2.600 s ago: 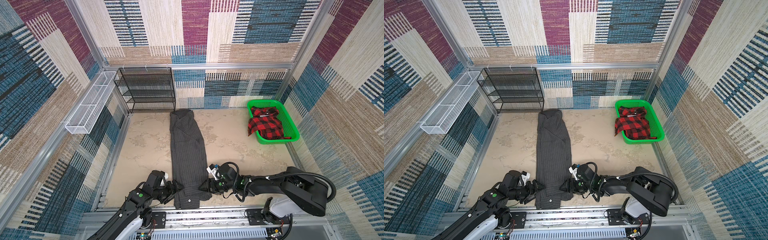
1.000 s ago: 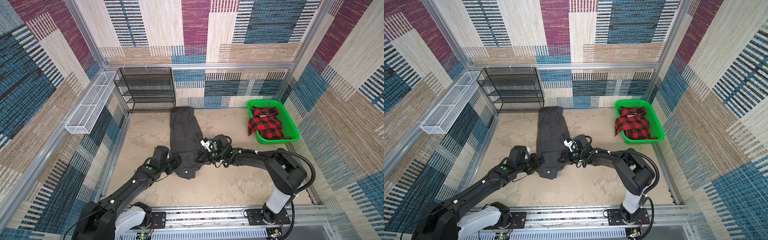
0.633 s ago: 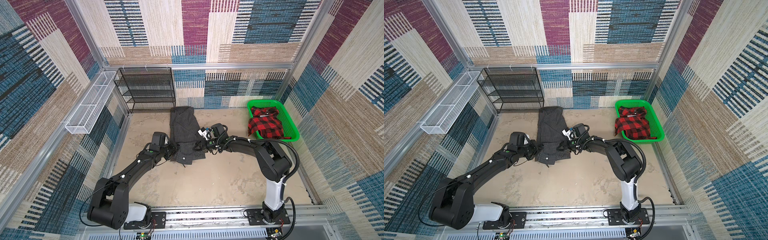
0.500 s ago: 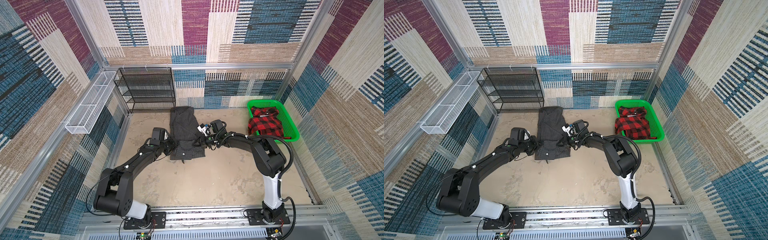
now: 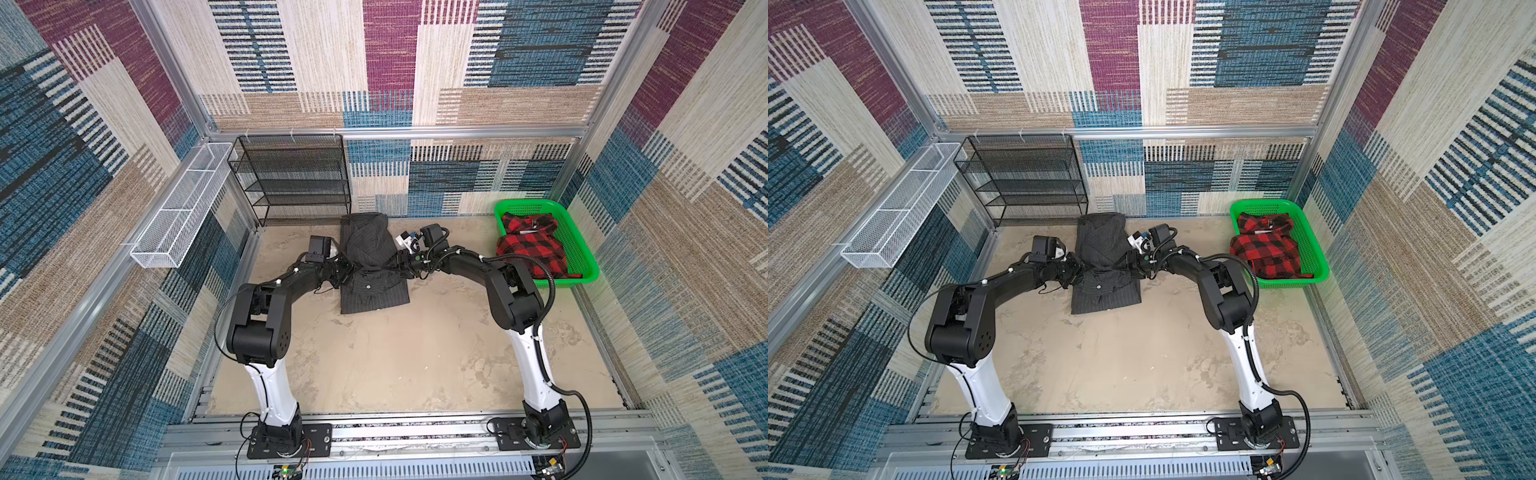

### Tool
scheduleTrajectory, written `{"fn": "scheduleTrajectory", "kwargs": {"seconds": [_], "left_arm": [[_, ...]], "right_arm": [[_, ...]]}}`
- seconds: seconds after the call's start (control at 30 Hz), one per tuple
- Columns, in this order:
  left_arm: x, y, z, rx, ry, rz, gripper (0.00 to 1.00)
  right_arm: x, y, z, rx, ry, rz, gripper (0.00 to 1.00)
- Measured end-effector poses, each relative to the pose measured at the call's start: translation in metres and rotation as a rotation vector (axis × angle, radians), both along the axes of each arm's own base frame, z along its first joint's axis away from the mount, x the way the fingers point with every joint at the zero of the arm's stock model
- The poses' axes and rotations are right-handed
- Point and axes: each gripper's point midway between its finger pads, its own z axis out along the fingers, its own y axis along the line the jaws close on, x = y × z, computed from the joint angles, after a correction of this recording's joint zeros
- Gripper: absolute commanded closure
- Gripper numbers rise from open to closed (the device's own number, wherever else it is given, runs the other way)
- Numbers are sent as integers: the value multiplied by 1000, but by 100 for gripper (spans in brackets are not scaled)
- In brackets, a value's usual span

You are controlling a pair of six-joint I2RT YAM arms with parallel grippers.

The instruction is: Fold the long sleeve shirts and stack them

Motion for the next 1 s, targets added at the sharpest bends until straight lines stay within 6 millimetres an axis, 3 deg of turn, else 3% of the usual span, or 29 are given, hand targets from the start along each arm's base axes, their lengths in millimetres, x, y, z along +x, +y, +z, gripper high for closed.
{"fn": "scheduleTrajectory", "kwargs": {"seconds": [0.07, 0.13, 0.37, 0.43, 0.5, 0.6, 0.77, 0.87, 1.0], "left_arm": [[7, 1, 1, 0, 1, 4, 47], [13, 4, 4, -1, -5, 10, 43], [35, 22, 15, -2, -21, 53, 39], [46, 29, 26, -4, -37, 66, 31], [60, 33, 34, -9, -55, 75, 24], [75, 37, 37, -24, -50, 76, 2], [84, 39, 31, -37, 1, 77, 1], [86, 39, 30, -62, 31, 90, 1], [82, 42, 22, -113, 95, 129, 1]], "right_arm": [[3, -2, 2, -1, 0, -4, 33], [7, -4, 6, 2, -11, -10, 20], [25, -2, 15, 5, -57, -14, 6], [29, -1, 15, 2, -64, -17, 5], [33, 0, 14, -1, -73, -21, 4], [36, 0, 14, -8, -77, -26, 4], [37, -3, 14, -30, -84, -45, 4], [32, -8, 24, -44, -107, -57, 7], [20, -13, 47, -82, -187, -69, 27]]}}
